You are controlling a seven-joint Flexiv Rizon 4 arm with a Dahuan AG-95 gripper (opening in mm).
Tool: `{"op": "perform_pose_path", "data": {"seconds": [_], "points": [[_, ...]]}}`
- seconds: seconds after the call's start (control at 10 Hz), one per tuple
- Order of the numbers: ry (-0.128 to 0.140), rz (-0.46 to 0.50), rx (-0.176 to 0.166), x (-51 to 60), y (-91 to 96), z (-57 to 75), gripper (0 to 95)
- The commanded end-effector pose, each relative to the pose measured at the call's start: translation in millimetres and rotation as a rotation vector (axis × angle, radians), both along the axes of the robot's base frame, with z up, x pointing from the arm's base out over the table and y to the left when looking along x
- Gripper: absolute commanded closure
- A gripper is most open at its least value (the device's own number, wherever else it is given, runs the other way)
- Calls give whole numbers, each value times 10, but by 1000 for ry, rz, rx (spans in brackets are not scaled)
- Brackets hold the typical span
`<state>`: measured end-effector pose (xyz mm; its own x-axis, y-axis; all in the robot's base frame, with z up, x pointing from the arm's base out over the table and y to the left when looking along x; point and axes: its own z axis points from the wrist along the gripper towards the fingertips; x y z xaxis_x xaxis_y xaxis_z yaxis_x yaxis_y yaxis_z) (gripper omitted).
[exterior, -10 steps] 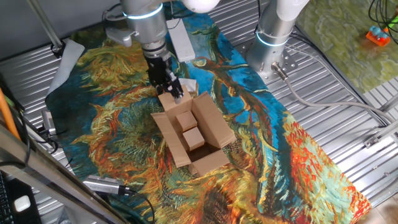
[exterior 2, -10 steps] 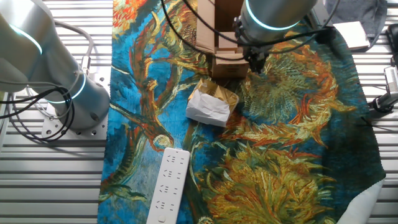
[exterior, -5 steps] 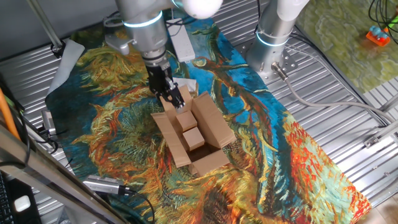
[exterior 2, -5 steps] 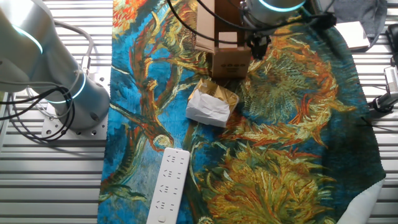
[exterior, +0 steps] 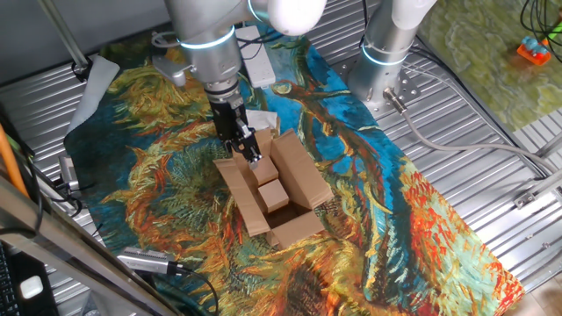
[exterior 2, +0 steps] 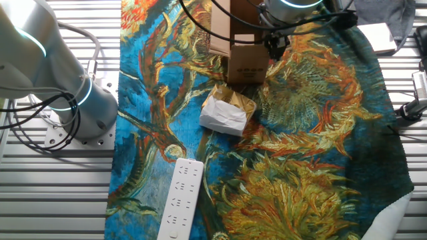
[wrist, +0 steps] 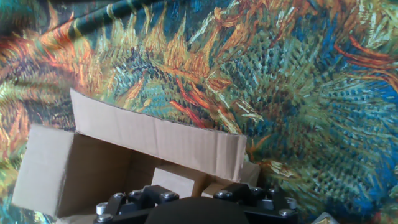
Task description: Cover the box
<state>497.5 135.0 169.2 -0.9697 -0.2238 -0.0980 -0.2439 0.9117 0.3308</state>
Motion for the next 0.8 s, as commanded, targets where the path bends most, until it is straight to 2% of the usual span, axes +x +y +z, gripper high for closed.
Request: {"op": "perform_pose_path", "data": {"seconds": [0.1, 0.3, 0.6, 0.8], "points": [[2, -8, -1, -13, 1, 4, 190], [4, -13, -3, -14, 0, 7, 190], [5, 48, -47, -13, 0, 5, 190], [5, 103, -49, -13, 0, 5, 190]]}}
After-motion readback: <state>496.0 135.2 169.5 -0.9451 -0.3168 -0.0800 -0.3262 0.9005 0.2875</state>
